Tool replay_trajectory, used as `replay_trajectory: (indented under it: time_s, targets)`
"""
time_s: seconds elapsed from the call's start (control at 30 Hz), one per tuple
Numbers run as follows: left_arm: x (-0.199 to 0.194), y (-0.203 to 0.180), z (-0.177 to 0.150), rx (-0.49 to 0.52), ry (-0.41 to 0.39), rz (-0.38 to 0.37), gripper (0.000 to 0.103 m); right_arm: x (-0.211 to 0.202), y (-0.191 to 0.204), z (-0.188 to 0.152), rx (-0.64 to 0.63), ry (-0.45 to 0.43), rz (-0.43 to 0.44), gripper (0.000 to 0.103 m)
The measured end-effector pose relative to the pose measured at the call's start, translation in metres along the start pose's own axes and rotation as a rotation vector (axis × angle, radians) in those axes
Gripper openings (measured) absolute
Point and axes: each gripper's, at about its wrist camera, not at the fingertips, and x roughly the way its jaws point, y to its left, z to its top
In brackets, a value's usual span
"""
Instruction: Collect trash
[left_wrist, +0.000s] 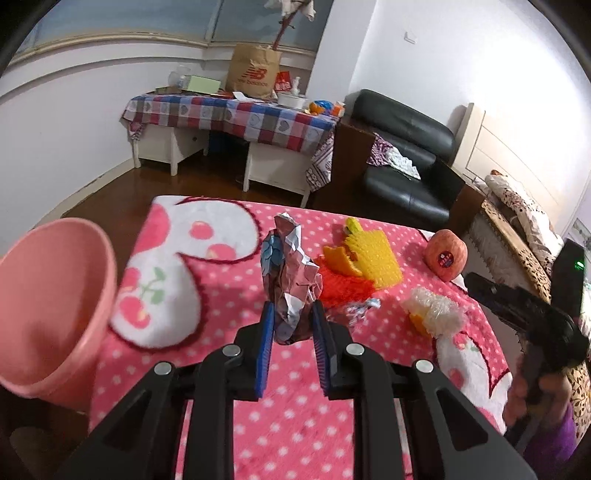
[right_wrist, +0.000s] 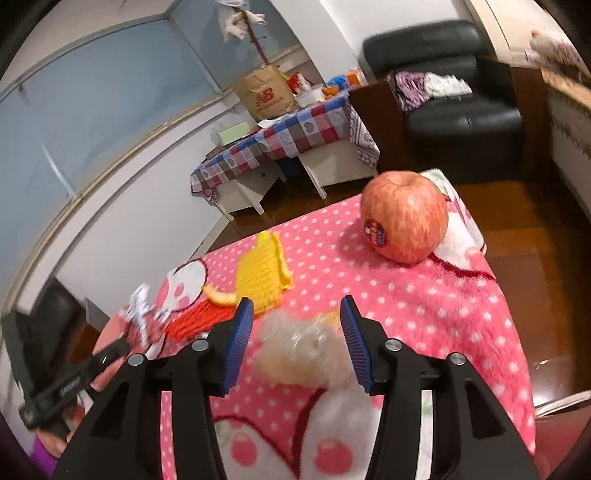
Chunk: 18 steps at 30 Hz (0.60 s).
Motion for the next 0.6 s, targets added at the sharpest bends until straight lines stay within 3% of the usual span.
replay_trajectory:
  time_s: [0.23, 0.6]
  targets:
    - [-0.013, 0.014, -0.009, -0.028, 0.004, 0.005, 0.019, 0.023, -0.01, -0.014, 0.032, 0.129, 0.027, 0.05]
    - [-0.019, 0.015, -0.016, -0.022, 0.003, -0.005, 0.02, -0.001, 0.014, -0.042, -0.075, 0.151, 0.048, 0.056]
